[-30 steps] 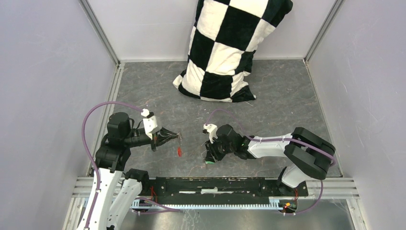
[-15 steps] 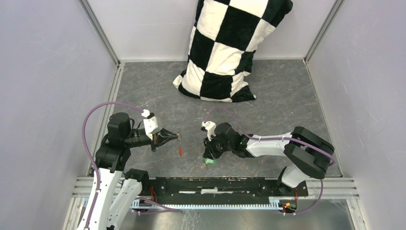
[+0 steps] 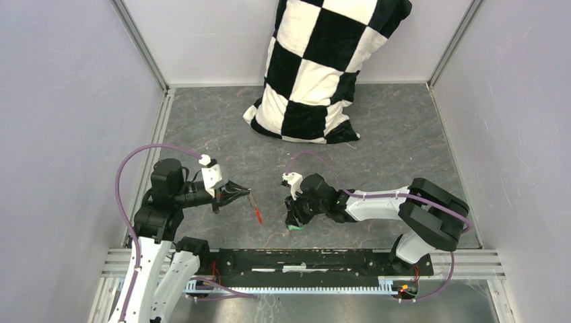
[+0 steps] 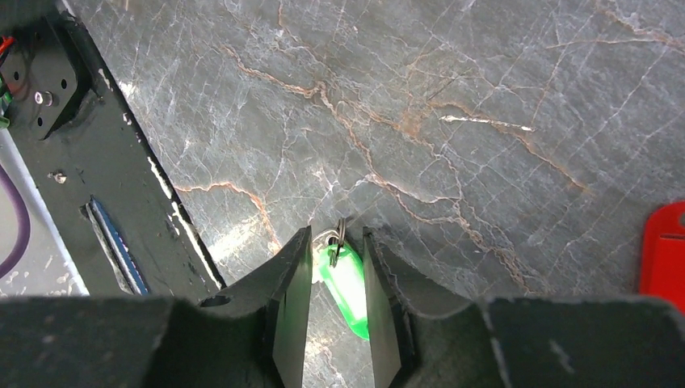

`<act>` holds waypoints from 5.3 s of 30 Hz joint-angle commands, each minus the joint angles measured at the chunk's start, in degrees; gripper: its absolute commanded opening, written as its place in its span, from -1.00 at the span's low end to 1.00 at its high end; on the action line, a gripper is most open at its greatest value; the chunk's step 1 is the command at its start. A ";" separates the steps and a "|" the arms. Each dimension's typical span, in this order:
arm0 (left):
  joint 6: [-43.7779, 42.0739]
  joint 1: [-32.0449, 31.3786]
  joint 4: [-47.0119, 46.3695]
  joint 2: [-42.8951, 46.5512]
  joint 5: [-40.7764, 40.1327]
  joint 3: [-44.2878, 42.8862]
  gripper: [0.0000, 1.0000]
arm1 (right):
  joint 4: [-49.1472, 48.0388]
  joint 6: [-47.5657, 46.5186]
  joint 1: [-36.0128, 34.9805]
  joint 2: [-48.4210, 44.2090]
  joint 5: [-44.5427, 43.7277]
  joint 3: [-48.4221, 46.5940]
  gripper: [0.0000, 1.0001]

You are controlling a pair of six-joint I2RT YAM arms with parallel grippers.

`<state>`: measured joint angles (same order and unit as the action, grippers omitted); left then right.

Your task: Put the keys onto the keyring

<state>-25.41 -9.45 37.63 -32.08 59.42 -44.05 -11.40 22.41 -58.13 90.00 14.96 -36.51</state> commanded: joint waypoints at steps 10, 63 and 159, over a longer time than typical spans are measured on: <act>-2.54 0.22 -0.36 0.79 -0.23 -1.93 -0.96 | 0.16 -1.03 -1.09 0.30 -0.50 0.07 -0.41; -17.31 0.22 6.92 3.73 6.93 -0.12 -0.95 | -2.73 14.57 -5.37 -16.08 12.84 -16.83 -1.00; -22.64 0.22 11.46 6.01 9.62 0.26 -0.95 | -3.37 18.45 -3.55 -14.49 4.86 -14.81 -1.00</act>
<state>-45.95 -9.43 48.21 -26.70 66.17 -43.33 -12.80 40.73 -62.74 77.32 22.20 -51.79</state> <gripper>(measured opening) 0.034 0.006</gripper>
